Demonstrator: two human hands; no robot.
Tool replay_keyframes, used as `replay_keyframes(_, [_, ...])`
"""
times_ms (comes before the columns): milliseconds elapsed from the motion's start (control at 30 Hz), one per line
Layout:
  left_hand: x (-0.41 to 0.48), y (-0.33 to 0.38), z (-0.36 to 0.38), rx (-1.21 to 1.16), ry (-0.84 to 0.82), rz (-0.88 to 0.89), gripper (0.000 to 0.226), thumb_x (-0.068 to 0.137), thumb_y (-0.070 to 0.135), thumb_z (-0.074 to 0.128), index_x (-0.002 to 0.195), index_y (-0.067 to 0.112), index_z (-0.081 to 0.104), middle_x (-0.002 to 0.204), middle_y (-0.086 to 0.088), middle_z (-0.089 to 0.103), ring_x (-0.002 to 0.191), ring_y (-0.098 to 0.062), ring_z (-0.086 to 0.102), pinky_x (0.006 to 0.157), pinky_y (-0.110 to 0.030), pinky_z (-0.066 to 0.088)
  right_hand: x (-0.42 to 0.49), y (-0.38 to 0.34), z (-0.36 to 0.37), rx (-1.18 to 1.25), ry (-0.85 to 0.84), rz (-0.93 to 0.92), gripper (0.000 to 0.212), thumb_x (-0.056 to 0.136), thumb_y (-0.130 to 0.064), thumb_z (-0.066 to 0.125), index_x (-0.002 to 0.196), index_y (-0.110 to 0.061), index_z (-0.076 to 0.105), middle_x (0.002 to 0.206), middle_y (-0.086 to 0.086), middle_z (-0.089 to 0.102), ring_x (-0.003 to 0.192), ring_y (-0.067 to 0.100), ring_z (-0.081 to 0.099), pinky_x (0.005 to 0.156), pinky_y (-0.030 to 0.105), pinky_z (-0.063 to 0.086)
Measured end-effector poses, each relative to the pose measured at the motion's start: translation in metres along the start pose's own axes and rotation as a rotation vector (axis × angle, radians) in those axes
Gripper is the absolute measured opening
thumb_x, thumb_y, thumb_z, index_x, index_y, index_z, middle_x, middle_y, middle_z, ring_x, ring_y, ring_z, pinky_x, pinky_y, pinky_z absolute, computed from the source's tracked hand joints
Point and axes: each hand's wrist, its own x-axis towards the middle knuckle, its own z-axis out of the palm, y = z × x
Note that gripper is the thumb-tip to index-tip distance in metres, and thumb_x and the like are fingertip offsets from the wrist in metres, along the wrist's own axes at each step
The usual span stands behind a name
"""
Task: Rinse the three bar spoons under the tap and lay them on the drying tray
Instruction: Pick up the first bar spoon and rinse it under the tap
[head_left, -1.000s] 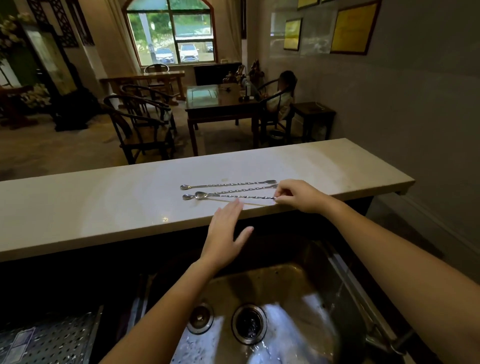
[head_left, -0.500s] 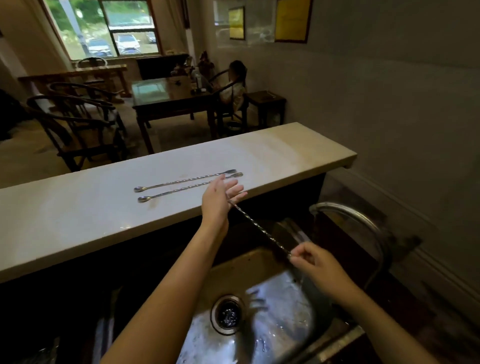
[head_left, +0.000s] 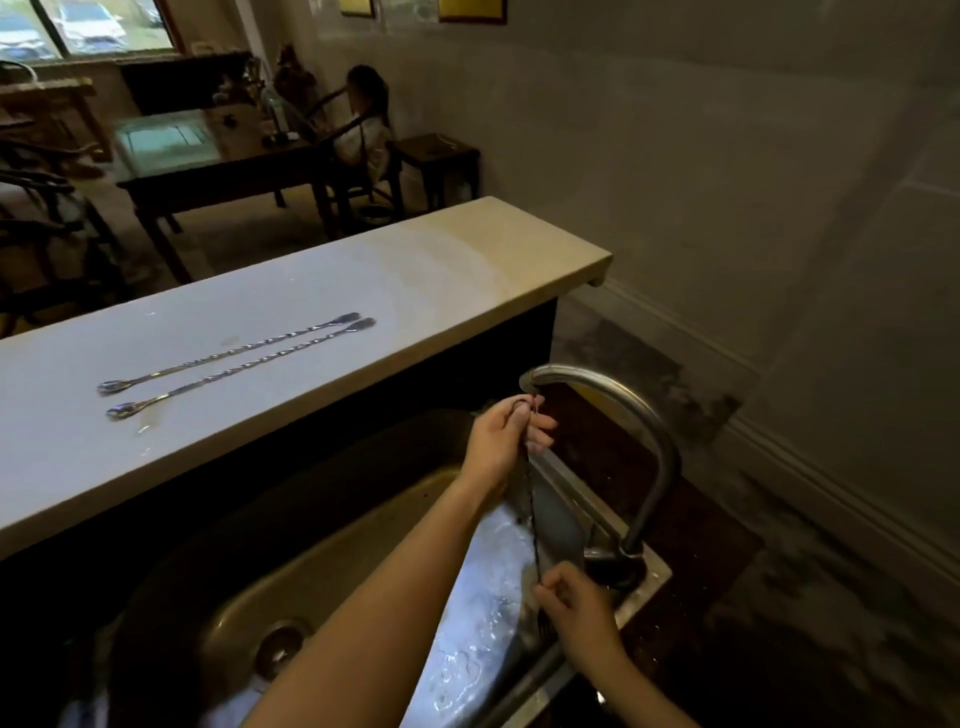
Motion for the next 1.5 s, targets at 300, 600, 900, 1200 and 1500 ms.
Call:
replay_keyframes(300, [-0.001,-0.007,0.001,-0.001,-0.195,-0.078,0.022,0.1,0.008,0.033,0.108,0.005,0.054,0.081,-0.008,0.066,0.055,-0.006,0.065,0.056,-0.017,0.054,-0.004,0.015,0.011,0.032,-0.019,0.021,0.037,0.084,0.002,0.062,0.06,-0.019,0.045,0.059,-0.003,0.047,0.061,0.012,0.047,0.062,0.021,0.039])
replay_keyframes(600, [-0.003,-0.005,0.0,0.108,-0.205,-0.057,0.032,0.1,0.021,0.035,0.091,0.003,0.06,0.06,-0.003,0.068,0.047,-0.009,0.062,0.05,-0.019,0.051,-0.007,0.014,0.013,0.041,-0.012,0.044,0.036,0.085,-0.001,0.063,0.06,-0.019,0.045,0.058,-0.007,0.046,0.056,0.002,0.046,0.056,0.005,0.041])
replay_keyframes(900, [-0.003,0.008,-0.016,0.195,-0.169,-0.05,0.022,0.09,0.011,0.057,0.107,-0.001,0.065,0.073,-0.008,0.067,0.058,-0.008,0.067,0.053,-0.016,0.052,-0.005,0.009,0.005,0.02,-0.038,0.053,0.031,0.087,-0.005,0.062,0.063,-0.019,0.048,0.062,-0.006,0.049,0.06,0.004,0.049,0.057,0.007,0.043])
replay_keyframes(1200, [-0.001,0.009,-0.079,-0.098,0.316,-0.238,0.035,0.1,0.025,0.038,0.075,0.005,0.053,0.066,-0.016,0.058,0.039,-0.012,0.063,0.04,-0.02,0.052,0.009,-0.046,-0.022,-0.096,-0.053,-0.048,0.011,0.088,-0.012,0.061,0.077,-0.01,0.065,0.068,-0.004,0.06,0.065,0.01,0.056,0.054,0.006,0.044])
replay_keyframes(1500, [-0.064,-0.022,-0.141,-0.757,0.463,-0.429,0.023,0.098,0.005,0.037,0.092,-0.006,0.056,0.063,-0.021,0.071,0.054,-0.025,0.071,0.05,-0.025,0.058,0.079,-0.147,-0.041,0.238,0.04,0.059,0.009,0.092,-0.006,0.055,0.095,-0.001,0.062,0.064,0.01,0.059,0.05,0.014,0.058,0.042,0.015,0.053])
